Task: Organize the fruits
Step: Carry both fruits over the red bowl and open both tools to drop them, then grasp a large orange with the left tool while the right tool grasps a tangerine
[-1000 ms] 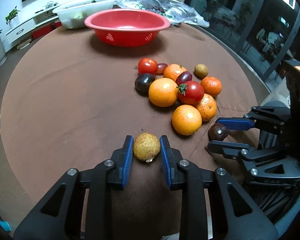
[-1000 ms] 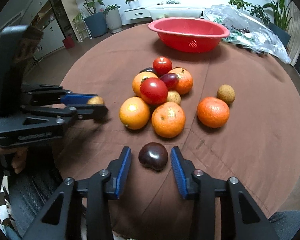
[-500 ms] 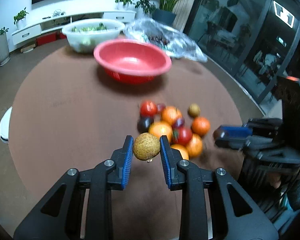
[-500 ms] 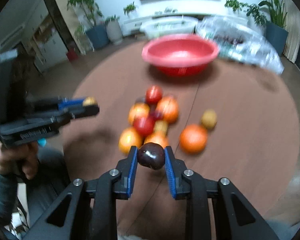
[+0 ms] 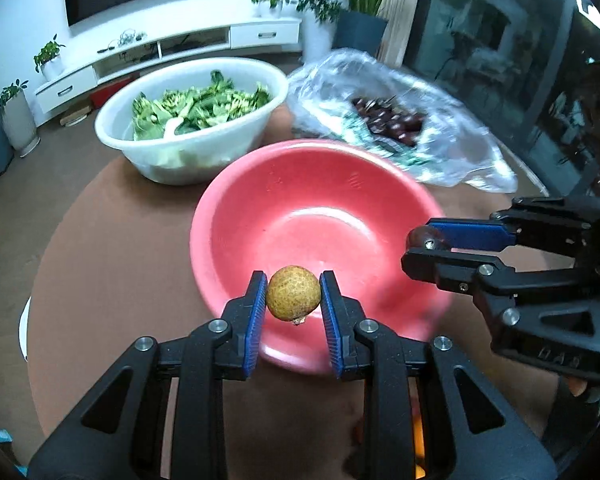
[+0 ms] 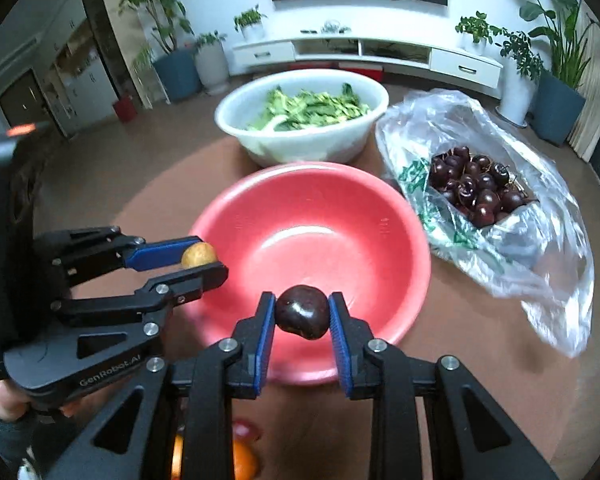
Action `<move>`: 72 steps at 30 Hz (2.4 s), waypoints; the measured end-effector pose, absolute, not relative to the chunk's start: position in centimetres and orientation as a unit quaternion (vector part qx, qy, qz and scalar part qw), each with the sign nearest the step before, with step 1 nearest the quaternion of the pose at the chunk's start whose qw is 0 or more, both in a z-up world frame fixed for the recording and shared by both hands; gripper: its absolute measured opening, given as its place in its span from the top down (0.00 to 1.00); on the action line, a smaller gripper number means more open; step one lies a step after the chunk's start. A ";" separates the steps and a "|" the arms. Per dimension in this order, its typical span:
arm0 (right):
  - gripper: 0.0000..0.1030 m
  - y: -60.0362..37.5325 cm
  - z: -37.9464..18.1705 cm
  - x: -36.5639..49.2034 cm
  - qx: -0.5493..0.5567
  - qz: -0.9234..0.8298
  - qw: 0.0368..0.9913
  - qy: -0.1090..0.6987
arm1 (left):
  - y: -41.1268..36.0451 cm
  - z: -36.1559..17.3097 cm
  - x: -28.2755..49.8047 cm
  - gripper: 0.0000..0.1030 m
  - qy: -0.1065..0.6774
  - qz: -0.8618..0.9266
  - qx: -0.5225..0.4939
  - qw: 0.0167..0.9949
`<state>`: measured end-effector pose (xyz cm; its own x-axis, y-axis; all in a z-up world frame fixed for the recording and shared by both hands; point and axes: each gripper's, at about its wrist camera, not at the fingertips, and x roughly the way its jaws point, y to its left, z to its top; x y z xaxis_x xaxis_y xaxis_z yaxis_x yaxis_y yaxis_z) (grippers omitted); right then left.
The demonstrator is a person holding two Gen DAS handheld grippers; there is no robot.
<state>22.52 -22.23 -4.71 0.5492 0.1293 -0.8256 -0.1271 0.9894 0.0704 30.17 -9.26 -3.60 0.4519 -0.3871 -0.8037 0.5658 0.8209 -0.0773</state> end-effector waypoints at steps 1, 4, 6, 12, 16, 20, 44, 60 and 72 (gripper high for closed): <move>0.72 -22.3 -5.2 23.2 -0.009 0.069 0.878 0.474 | -9.8 -4.5 30.7 0.76 0.447 -0.281 0.106 0.843; 0.71 -22.6 -6.4 24.0 -0.019 0.070 0.871 0.485 | -10.7 -6.0 31.8 0.75 0.458 -0.278 0.118 0.836; 0.71 -22.5 -7.1 24.5 -0.029 0.070 0.867 0.492 | -11.2 -6.8 32.2 0.75 0.458 -0.274 0.127 0.836; 0.70 -21.9 -8.4 24.8 -0.055 0.070 0.858 0.505 | -12.2 -7.9 31.9 0.75 0.450 -0.268 0.166 0.835; 0.62 -22.2 -8.6 24.8 -0.053 0.066 0.858 0.507 | -11.8 -7.8 31.7 0.70 0.444 -0.259 0.180 0.839; 0.55 -22.9 -8.2 24.8 -0.045 0.059 0.859 0.506 | -11.4 -7.4 31.8 0.58 0.437 -0.260 0.173 0.843; 0.38 -22.2 -6.8 5.0 0.079 0.123 0.878 0.455 | -2.3 -7.1 10.5 0.00 0.431 -0.319 0.143 0.832; 0.46 -23.9 -10.1 4.0 0.178 0.108 0.848 0.488 | -6.4 -11.0 8.8 0.37 0.460 -0.332 0.152 0.809; 0.46 -25.3 -10.8 4.4 0.217 0.106 0.840 0.486 | -5.9 -10.5 8.4 0.67 0.459 -0.360 0.115 0.804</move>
